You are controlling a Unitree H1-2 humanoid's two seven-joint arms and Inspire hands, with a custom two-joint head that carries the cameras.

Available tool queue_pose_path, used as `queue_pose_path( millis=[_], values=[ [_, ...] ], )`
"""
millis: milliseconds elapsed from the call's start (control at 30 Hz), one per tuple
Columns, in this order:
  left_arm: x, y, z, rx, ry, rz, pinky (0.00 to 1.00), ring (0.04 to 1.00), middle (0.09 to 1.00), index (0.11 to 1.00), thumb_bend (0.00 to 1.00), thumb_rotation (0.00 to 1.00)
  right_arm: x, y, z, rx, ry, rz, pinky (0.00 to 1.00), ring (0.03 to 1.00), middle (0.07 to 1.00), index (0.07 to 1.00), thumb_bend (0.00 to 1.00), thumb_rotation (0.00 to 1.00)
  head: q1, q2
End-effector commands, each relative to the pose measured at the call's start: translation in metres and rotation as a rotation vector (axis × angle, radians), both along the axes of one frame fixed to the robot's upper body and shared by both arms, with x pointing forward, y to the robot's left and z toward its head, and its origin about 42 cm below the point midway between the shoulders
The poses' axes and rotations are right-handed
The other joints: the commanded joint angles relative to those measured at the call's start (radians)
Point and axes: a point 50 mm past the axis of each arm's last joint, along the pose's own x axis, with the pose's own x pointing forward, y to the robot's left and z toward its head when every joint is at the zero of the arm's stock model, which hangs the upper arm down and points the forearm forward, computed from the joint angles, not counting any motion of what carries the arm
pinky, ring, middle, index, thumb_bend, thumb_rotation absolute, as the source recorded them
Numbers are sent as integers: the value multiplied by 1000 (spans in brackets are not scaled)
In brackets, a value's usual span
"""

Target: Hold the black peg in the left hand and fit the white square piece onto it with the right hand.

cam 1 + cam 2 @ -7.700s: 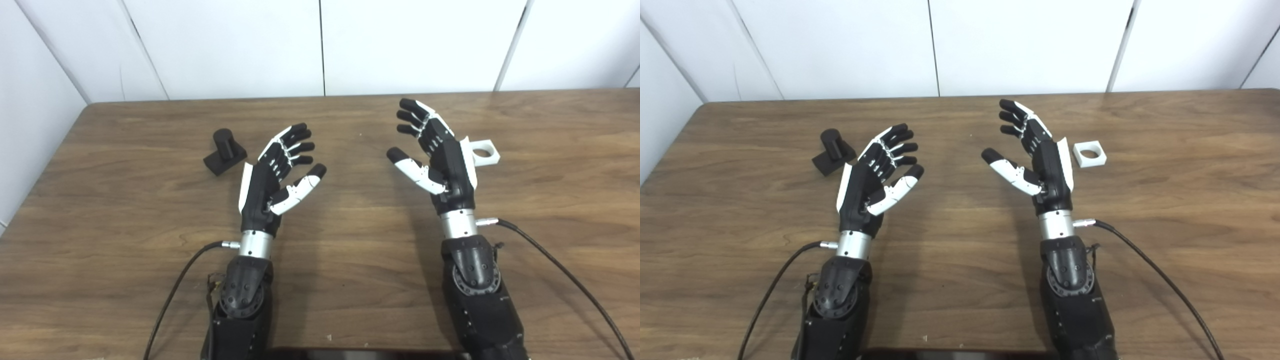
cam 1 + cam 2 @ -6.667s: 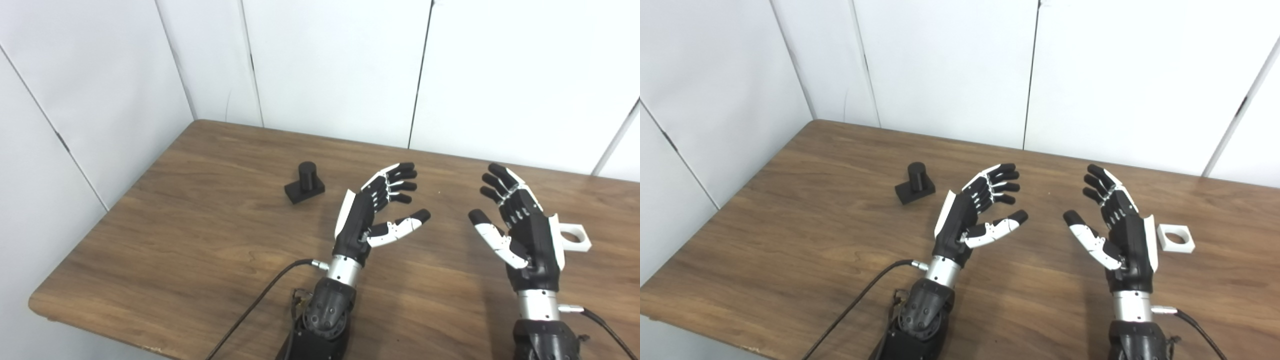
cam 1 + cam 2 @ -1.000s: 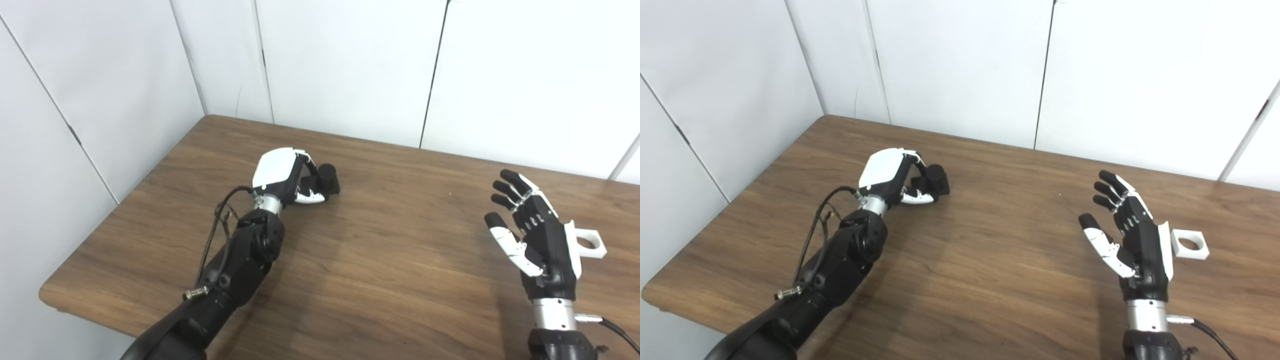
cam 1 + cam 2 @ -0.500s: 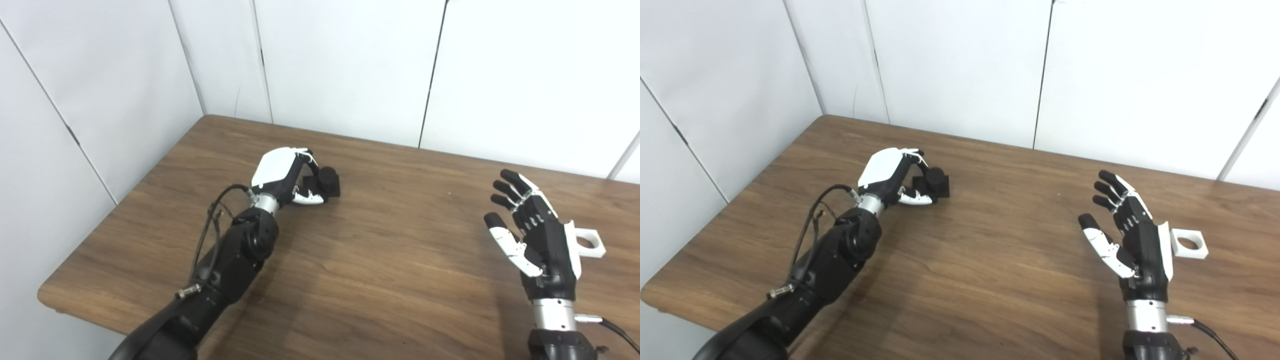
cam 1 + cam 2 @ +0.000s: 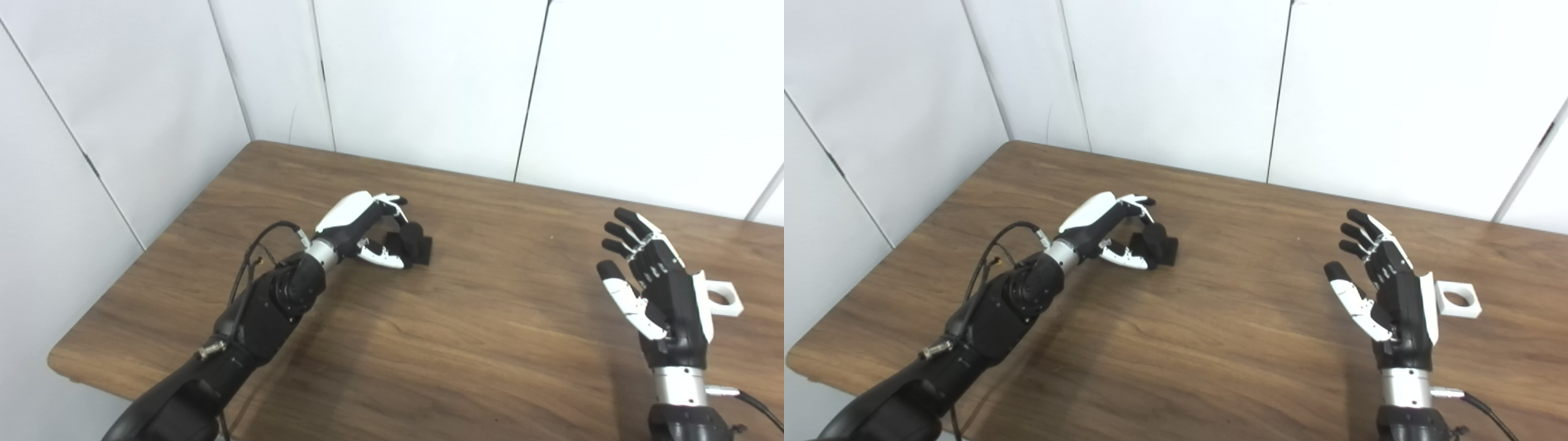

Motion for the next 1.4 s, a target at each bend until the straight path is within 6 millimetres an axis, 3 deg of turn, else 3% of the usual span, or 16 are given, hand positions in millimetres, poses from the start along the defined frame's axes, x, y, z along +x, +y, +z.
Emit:
queue_pose_path(
  millis=[0, 333, 567, 833, 900, 1000, 1367],
  values=[
    [-1, -15, -4, 21, 32, -112, 831, 939, 903, 490, 522, 74, -44, -27, -65, -6, 195, -64, 752, 818, 861, 798, 459, 399, -2, 2],
    [-4, -41, -5, 3, 36, -216, 822, 932, 896, 489, 522, 74, -45, -28, -66, -6, 195, -72, 752, 814, 854, 791, 474, 478, -26, 14],
    [-7, -58, -7, 24, 66, -284, 830, 944, 898, 490, 523, 73, -45, -25, -67, 4, 198, -78, 749, 814, 856, 796, 461, 483, -58, 30],
    [-12, -73, -11, 7, 75, -336, 821, 937, 893, 490, 523, 72, -45, -16, -67, -17, 194, -85, 741, 805, 852, 803, 509, 573, -220, 72],
    [-14, -80, -16, -23, 86, -349, 824, 940, 899, 490, 523, 71, -44, -14, -67, -10, 194, -89, 733, 801, 848, 796, 527, 564, -300, 81],
    [-20, -91, -24, -49, 99, -369, 824, 944, 905, 490, 522, 72, -45, -10, -67, -2, 192, -97, 740, 807, 850, 791, 536, 555, -358, 89],
    [-30, -123, -42, -101, 127, -455, 811, 934, 899, 490, 523, 71, -44, -6, -61, 23, 170, -131, 734, 828, 852, 777, 559, 562, -510, 128]
  ],
)
